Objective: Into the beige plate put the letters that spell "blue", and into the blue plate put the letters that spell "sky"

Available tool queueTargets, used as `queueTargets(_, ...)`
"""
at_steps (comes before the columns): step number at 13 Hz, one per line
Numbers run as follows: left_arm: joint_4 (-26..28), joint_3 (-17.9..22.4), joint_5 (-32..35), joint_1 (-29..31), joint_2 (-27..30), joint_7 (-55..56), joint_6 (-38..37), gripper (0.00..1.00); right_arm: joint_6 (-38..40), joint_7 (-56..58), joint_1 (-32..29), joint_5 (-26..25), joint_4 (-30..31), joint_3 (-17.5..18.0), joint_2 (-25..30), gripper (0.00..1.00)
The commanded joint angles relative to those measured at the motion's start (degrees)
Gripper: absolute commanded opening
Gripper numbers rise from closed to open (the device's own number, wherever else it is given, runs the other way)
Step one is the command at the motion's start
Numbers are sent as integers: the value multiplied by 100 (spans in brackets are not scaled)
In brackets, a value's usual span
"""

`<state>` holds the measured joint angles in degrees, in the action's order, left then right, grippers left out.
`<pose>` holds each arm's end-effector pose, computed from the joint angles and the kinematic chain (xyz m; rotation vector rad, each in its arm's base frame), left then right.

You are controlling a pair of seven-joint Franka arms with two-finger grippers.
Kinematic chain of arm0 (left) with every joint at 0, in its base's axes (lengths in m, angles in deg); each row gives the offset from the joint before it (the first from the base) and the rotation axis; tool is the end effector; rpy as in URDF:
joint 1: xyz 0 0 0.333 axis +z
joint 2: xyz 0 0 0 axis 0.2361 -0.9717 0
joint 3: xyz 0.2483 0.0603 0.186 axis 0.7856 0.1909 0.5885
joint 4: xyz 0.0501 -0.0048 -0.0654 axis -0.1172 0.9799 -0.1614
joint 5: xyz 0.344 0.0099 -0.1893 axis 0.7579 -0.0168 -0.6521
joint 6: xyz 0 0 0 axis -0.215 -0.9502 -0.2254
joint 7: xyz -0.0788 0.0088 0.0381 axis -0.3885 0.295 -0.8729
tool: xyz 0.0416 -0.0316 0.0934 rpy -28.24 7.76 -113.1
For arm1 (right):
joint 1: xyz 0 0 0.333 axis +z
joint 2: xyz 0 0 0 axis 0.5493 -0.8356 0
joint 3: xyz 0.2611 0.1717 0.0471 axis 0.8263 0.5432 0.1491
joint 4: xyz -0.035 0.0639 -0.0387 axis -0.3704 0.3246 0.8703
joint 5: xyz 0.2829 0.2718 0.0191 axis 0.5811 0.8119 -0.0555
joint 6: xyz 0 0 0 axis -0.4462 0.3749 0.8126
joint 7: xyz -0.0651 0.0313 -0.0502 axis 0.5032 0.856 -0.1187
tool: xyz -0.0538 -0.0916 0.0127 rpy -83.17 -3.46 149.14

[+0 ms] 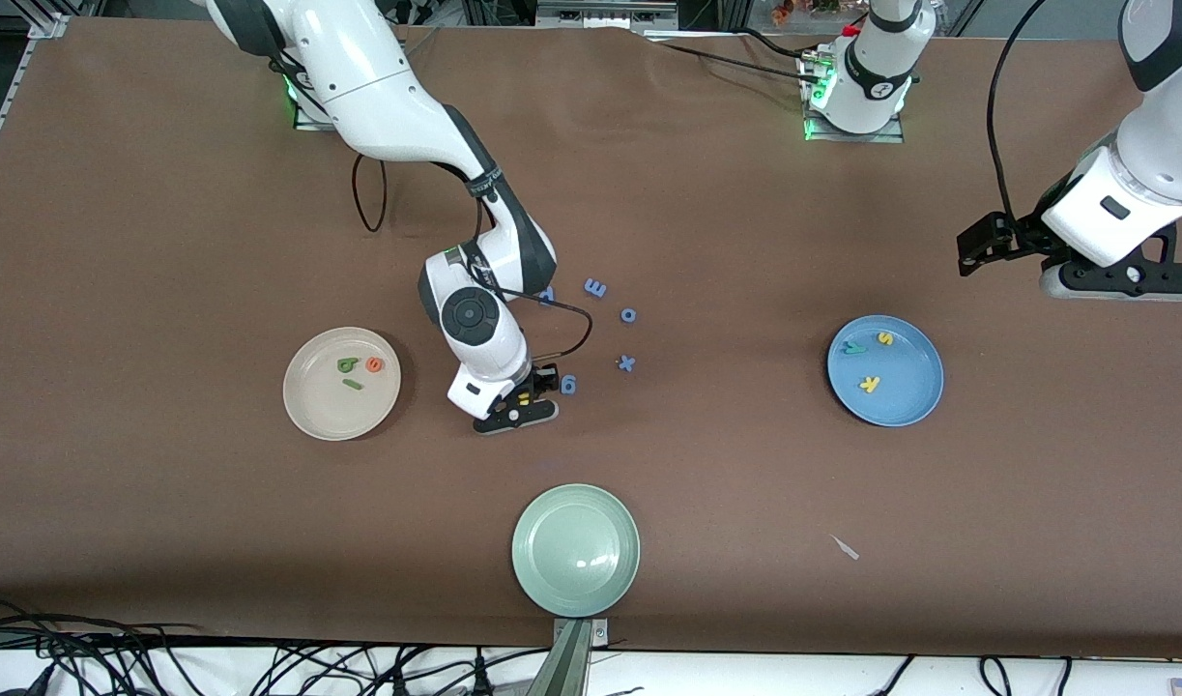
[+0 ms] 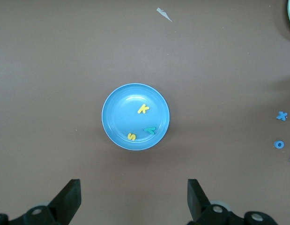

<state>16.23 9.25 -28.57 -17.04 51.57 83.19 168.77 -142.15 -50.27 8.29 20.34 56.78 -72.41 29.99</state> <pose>0.5678 -0.0541 0.5730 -3.1216 0.0300 0.0560 0.6140 0.4029 0.1746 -3.0558 -0.3661 -0.0970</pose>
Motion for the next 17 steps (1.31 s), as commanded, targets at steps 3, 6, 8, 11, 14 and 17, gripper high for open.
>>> queueTargets(3,55,-2,-93,-13,106,36,-47,100,-1,476,-118,-37,623,-32,520,35)
queueTargets(6,55,7,-93,-4,106,36,-47,100,8,1185,-398,-107,1236,-67,1081,35)
queueTargets(8,55,7,-93,-13,106,36,-47,100,43,1461,-513,-108,1467,-111,1294,35)
queueTargets(11,55,7,-93,-4,106,36,-47,100,17,1252,-479,6,1389,-103,1251,41)
queueTargets(14,55,7,-93,-4,106,36,-47,100,8,426,-181,86,784,-76,813,53)
queueTargets(17,55,7,-93,-13,106,36,-47,100,-106,257,-118,86,465,-76,477,56)
